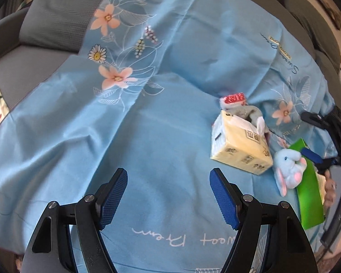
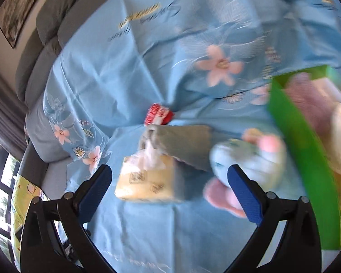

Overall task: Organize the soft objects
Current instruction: 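Move the right gripper back toward the tissue box and plush bunny, then grasp the grey plush elephant with the right gripper and lift it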

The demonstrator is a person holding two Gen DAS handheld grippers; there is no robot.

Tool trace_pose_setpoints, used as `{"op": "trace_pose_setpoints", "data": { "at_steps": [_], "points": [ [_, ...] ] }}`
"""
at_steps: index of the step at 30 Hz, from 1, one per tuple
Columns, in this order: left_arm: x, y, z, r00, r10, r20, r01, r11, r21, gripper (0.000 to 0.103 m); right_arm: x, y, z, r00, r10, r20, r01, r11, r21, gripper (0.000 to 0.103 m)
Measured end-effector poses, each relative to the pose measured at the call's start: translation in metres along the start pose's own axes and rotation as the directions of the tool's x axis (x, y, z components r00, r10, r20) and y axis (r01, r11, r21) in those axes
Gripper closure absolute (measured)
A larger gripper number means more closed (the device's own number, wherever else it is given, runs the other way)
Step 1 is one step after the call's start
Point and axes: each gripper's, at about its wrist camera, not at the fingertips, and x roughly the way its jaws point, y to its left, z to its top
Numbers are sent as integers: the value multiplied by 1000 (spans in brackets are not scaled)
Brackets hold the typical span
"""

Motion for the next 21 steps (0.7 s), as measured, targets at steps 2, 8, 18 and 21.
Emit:
{"op": "trace_pose_setpoints", "data": {
  "at_steps": [2, 8, 18, 21],
  "points": [
    [-1, 4, 3, 1000, -9, 3, 9, 1000, -9, 28, 25, 12, 11, 999, 5, -48, -5, 1000, -1, 6],
    [-2, 9, 11, 1000, -7, 9, 7, 1000, -20, 28, 98, 39, 37, 978, -168, -123, 159, 984, -81, 23],
    [-1, 17, 15, 997, -74, -25, 73, 996, -46, 28, 133, 35, 49, 957, -244, -158, 225, 965, -132, 93],
    [0, 24, 16, 990, -136, -44, 131, 986, -100, 28, 104, 48, 59, 976, -206, -72, 193, 970, -148, 93]
  ]
}}
